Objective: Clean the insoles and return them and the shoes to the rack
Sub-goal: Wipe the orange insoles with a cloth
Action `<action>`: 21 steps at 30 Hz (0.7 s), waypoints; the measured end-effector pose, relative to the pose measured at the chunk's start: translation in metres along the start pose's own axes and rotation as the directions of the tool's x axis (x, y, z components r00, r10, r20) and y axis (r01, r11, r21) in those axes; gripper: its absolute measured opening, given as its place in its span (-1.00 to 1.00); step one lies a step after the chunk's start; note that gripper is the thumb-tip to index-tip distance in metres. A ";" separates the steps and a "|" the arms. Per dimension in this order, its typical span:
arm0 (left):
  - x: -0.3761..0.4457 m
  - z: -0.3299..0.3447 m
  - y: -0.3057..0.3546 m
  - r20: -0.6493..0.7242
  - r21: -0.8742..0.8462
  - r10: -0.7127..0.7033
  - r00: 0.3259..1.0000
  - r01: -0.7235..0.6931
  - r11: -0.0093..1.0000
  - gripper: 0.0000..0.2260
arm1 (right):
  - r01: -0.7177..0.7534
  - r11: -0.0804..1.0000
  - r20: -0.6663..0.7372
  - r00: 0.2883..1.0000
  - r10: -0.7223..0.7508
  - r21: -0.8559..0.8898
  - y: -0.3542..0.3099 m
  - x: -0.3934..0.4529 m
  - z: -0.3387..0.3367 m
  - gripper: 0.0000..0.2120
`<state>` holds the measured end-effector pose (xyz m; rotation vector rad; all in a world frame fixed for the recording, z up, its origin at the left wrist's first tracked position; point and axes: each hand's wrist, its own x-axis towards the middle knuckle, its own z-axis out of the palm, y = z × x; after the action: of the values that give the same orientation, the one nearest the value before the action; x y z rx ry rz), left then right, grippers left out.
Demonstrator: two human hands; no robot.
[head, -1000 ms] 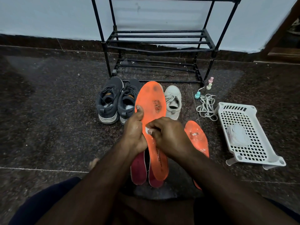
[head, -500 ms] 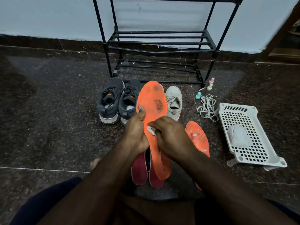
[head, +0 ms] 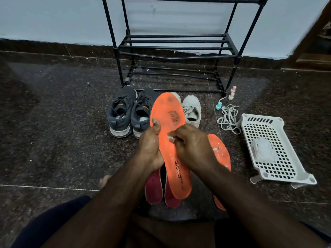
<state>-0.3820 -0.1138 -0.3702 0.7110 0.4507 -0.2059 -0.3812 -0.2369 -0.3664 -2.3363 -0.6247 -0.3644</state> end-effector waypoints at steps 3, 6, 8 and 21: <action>0.000 0.001 -0.003 -0.009 -0.004 -0.005 1.000 0.005 1.000 -0.46 | 0.059 0.998 0.016 0.998 -0.059 -0.016 -0.004 -0.004 0.004 -0.88; -0.001 0.002 -0.003 0.014 -0.020 0.007 1.000 -0.006 1.000 -0.48 | 0.045 0.997 -0.102 0.993 -0.051 -0.067 0.002 0.004 0.004 -0.87; -0.002 0.003 -0.001 0.020 -0.014 0.010 1.000 -0.009 1.000 -0.49 | 0.010 0.997 -0.152 0.988 -0.022 -0.081 0.004 0.008 0.003 -0.84; -0.009 0.002 0.010 0.256 0.087 -0.054 0.965 0.032 0.996 -0.52 | -0.377 0.803 -0.154 0.857 0.491 0.461 0.010 0.020 -0.019 -0.92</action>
<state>-0.3858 -0.1078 -0.3591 0.7440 0.2093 -0.3556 -0.3607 -0.2501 -0.3500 -1.8927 -0.0056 -0.2863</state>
